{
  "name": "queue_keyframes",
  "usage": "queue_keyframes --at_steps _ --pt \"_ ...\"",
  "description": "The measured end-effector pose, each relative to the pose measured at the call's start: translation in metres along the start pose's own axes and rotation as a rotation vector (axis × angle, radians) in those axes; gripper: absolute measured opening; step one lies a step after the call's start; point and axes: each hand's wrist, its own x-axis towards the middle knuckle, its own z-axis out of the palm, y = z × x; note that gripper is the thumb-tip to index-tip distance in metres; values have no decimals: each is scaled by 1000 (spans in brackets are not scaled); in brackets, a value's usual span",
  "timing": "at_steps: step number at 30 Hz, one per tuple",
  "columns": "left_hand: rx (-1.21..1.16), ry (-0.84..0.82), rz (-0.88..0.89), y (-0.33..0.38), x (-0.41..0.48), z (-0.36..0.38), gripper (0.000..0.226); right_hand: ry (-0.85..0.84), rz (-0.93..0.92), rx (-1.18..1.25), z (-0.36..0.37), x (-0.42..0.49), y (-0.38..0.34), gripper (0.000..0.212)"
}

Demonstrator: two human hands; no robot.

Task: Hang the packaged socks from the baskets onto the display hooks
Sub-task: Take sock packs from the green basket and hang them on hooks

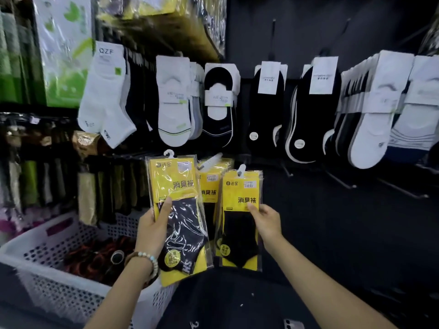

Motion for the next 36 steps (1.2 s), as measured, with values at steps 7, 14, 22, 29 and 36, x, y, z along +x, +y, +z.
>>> queue_keyframes --at_steps 7,14,22,29,36 --pt "-30 -45 -34 -5 -6 12 51 205 58 -110 -7 -4 15 27" --pt "-134 -165 -26 -5 -27 33 40 -170 -57 114 1 -53 -23 30" --pt "-164 -210 -61 -5 -43 55 44 -207 -164 137 0 -76 -36 33" --pt "-87 -145 33 -1 -35 43 50 -125 -75 152 -19 -69 -28 15" --pt "-7 73 119 4 -15 18 48 -99 -101 109 -28 -44 -29 9"
